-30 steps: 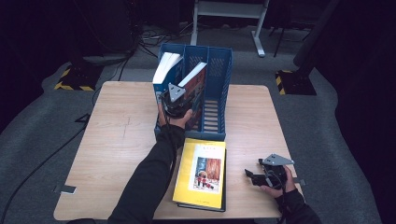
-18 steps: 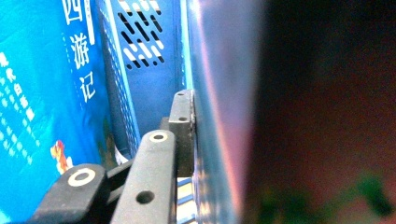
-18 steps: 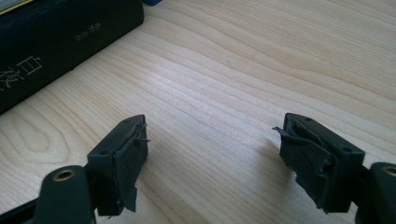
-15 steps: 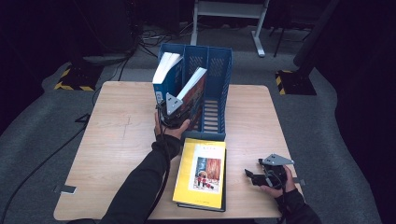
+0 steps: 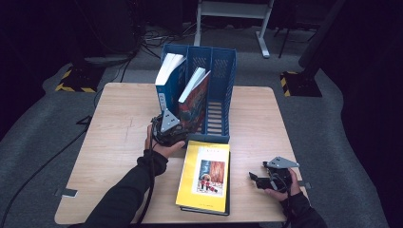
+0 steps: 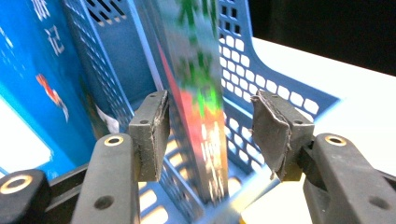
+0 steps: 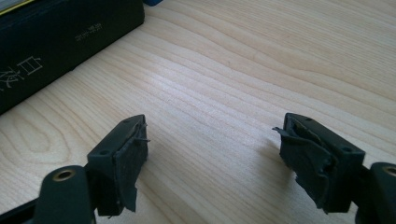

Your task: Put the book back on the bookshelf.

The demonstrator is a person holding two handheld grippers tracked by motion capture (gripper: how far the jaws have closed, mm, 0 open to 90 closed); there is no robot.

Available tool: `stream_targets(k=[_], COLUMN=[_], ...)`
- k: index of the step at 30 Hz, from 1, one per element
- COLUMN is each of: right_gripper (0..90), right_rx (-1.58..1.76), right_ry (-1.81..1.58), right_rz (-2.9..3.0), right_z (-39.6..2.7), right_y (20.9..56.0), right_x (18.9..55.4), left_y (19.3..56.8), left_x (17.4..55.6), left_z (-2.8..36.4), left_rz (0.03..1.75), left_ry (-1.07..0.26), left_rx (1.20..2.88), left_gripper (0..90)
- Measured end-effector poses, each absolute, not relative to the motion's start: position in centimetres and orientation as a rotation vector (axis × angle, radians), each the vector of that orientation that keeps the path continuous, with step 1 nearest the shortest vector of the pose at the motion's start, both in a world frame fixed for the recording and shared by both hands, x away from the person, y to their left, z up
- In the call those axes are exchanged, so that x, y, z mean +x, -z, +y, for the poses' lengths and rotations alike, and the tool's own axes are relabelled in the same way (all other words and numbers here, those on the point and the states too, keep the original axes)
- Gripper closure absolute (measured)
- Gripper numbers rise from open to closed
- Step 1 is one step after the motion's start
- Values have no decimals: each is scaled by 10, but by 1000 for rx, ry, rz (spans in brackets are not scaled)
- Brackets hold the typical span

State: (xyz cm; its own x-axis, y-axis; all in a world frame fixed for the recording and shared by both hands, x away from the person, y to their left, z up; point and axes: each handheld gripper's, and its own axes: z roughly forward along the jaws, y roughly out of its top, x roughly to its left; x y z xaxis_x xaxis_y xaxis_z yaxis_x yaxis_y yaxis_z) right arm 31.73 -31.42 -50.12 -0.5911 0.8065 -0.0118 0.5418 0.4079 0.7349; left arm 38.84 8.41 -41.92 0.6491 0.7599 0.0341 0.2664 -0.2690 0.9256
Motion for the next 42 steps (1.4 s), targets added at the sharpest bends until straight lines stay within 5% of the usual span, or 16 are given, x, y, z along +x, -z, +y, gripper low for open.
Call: stream_targets(k=[11, 42], right_gripper=[233, 233], right_rx=[1160, 1160], right_ry=[-1001, -1002], right_rz=[2304, 2304], right_z=[-314, -314], right_y=[501, 501], right_x=[317, 317], left_y=[428, 432], left_x=[391, 397], left_z=[90, 86], left_rz=[836, 887], left_ry=[-573, -610], left_rx=[1894, 1849], left_gripper=[633, 634])
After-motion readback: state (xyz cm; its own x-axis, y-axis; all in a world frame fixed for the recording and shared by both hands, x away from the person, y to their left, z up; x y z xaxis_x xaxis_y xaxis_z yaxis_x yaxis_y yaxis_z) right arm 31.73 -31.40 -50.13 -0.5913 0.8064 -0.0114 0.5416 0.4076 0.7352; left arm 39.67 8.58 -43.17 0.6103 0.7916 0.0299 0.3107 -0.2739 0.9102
